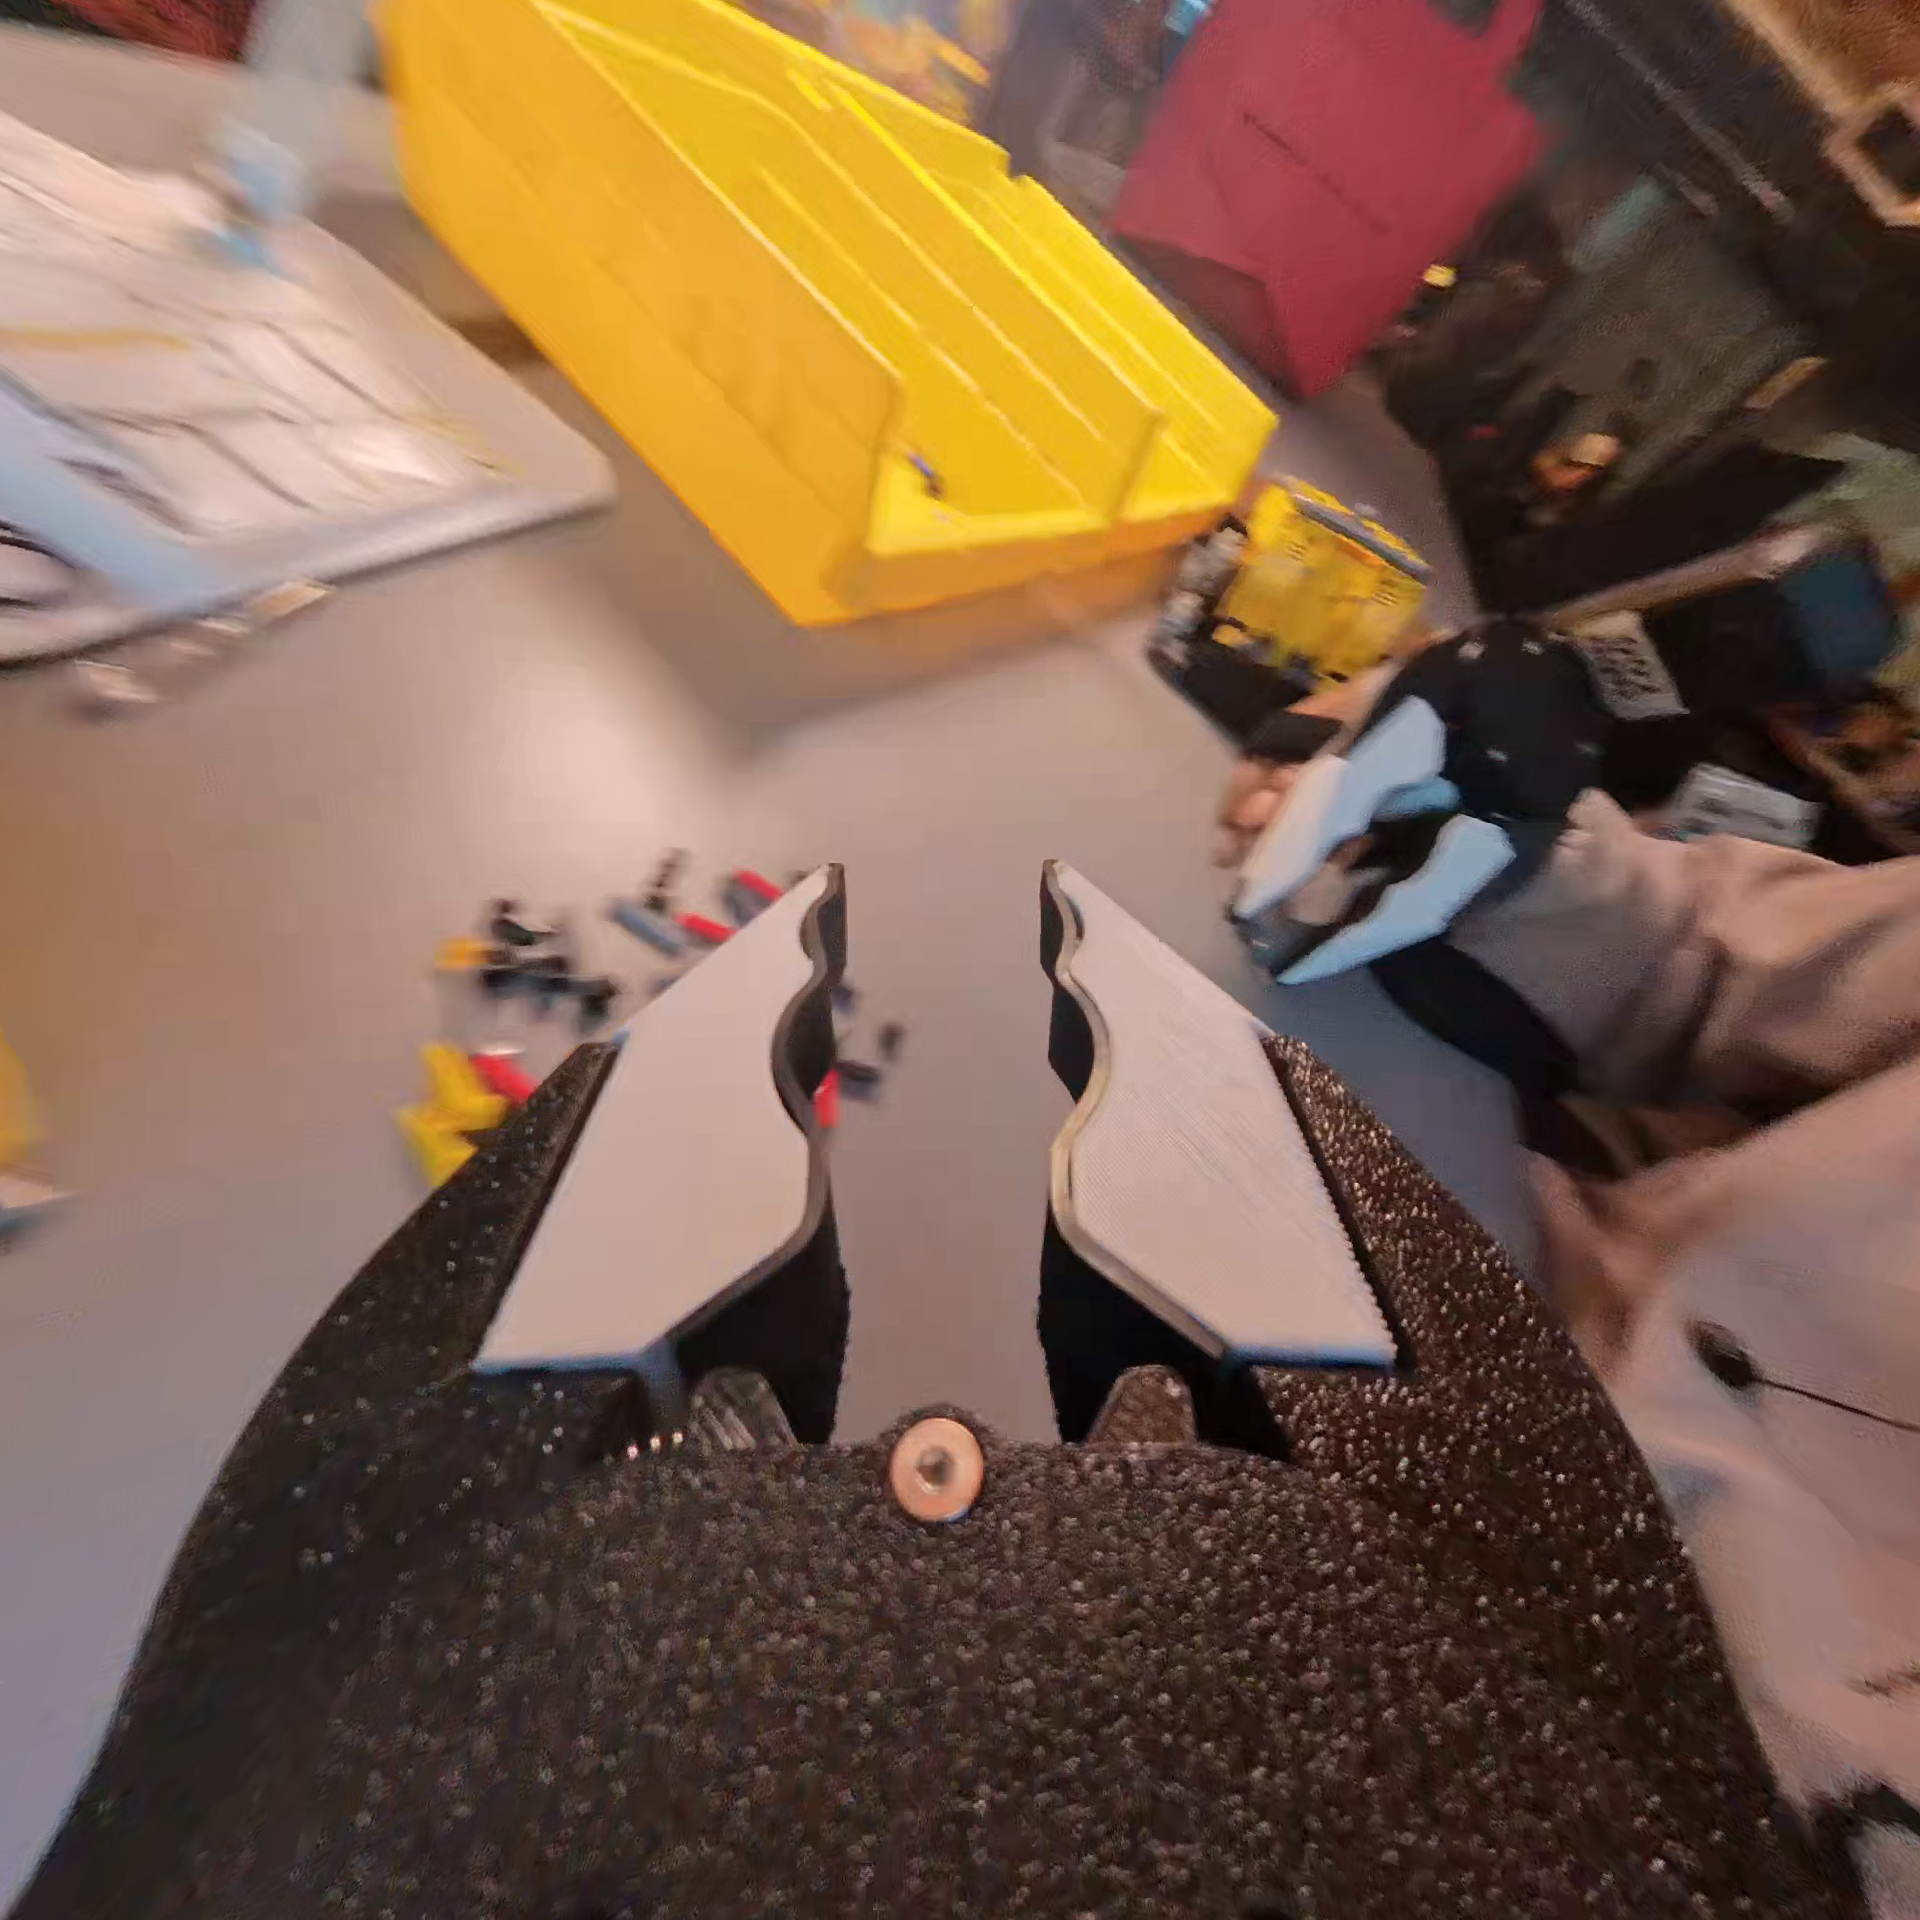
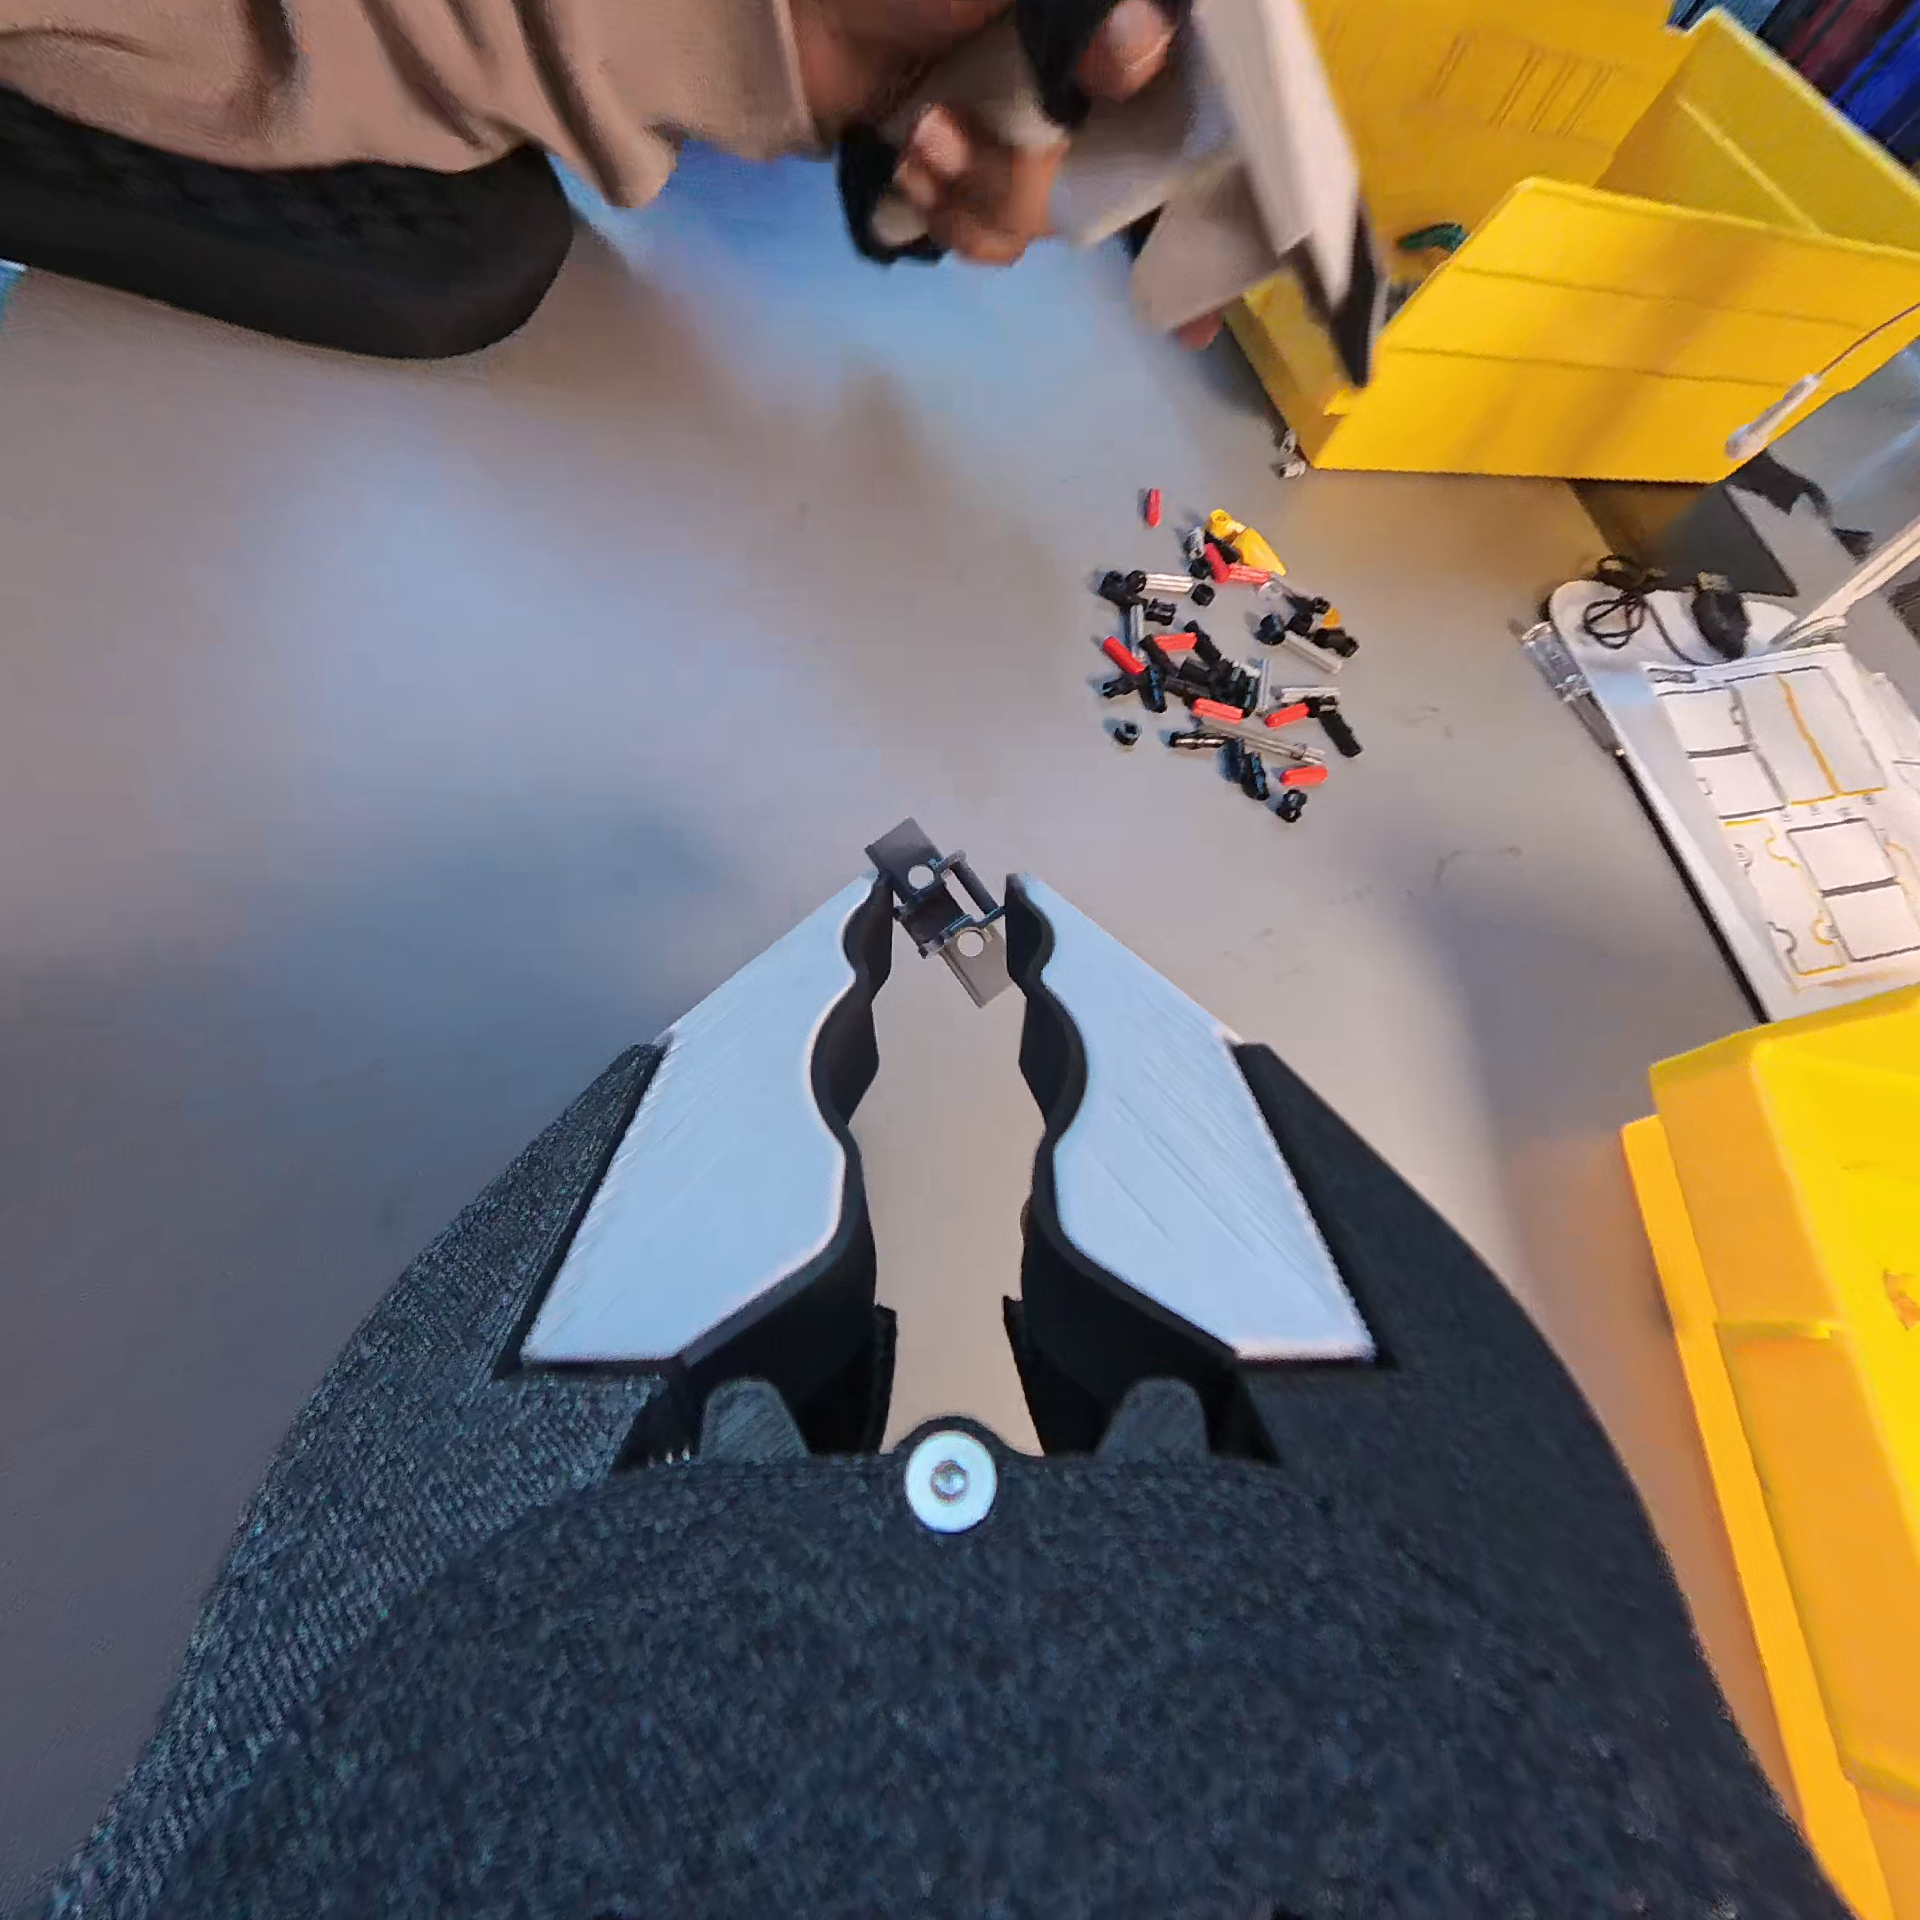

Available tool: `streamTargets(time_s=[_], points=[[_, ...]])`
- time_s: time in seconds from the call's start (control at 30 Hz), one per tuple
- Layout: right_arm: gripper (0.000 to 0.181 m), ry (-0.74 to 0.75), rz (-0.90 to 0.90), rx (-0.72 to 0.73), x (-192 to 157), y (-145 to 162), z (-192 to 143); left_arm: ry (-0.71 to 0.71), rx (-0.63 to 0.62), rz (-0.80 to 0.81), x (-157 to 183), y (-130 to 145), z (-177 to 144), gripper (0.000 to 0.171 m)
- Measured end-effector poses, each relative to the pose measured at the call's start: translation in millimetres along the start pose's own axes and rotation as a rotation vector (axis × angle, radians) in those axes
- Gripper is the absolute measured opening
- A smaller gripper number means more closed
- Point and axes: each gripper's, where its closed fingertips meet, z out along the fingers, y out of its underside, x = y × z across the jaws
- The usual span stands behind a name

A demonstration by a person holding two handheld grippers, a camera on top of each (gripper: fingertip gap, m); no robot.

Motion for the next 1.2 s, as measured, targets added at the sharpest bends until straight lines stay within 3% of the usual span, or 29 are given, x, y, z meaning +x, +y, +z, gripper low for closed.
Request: streamTargets(time_s=[0.07, 0.23, 0.33, 0.37, 0.67, 0.73, 0.8, 0.9, 1.0, 1.07, 1.2], points=[[0.019, 0.046, -0.006, 0.032, 5.2, -6.2, 0.8, 0.150, -0.092, -0.039, 39.7, 23.5, 28.8, 0.037], [0.019, 0.122, -0.013, 0.092, 11.4, -20.3, 1.1, 0.279, -0.208, -0.049, 88.9, 49.9, 66.4, 0.030], [0.019, 0.135, -0.024, 0.118, 9.6, -27.3, 0.7, 0.302, -0.225, -0.071, 94.7, 56.9, 73.5, 0.019], [0.019, 0.145, -0.039, 0.109, 9.7, -26.2, 1.3, 0.320, -0.217, -0.069, 97.5, 56.8, 72.7, 0.008], [0.026, 0.221, -0.041, 0.184, 20.5, -38.4, -8.0, 0.182, -0.111, 0.155, 82.1, 31.0, 54.6, 0.006], [0.028, 0.230, -0.018, 0.204, 24.8, -39.3, -11.5, 0.063, -0.029, 0.218, 62.7, 12.7, 41.6, 0.006], [0.031, 0.234, 0.005, 0.203, 27.7, -37.7, -12.1, -0.182, 0.119, 0.332, 27.5, -17.9, 15.3, 0.007], [0.035, 0.223, 0.029, 0.200, 27.2, -35.9, -10.0, -0.553, 0.307, 0.455, -23.9, -57.1, -47.6, 0.007], [0.038, 0.214, 0.036, 0.191, 26.3, -33.7, -7.3, -0.857, 0.349, 0.500, -71.7, -68.8, -108.0, 0.008], [0.038, 0.210, 0.036, 0.183, 25.9, -31.6, -5.7, -0.937, 0.335, 0.436, -98.4, -63.2, -131.3, 0.008], [0.038, 0.219, 0.032, 0.169, 28.2, -26.0, -2.9, -0.970, 0.327, 0.305, -131.5, -48.7, -152.6, 0.007]])
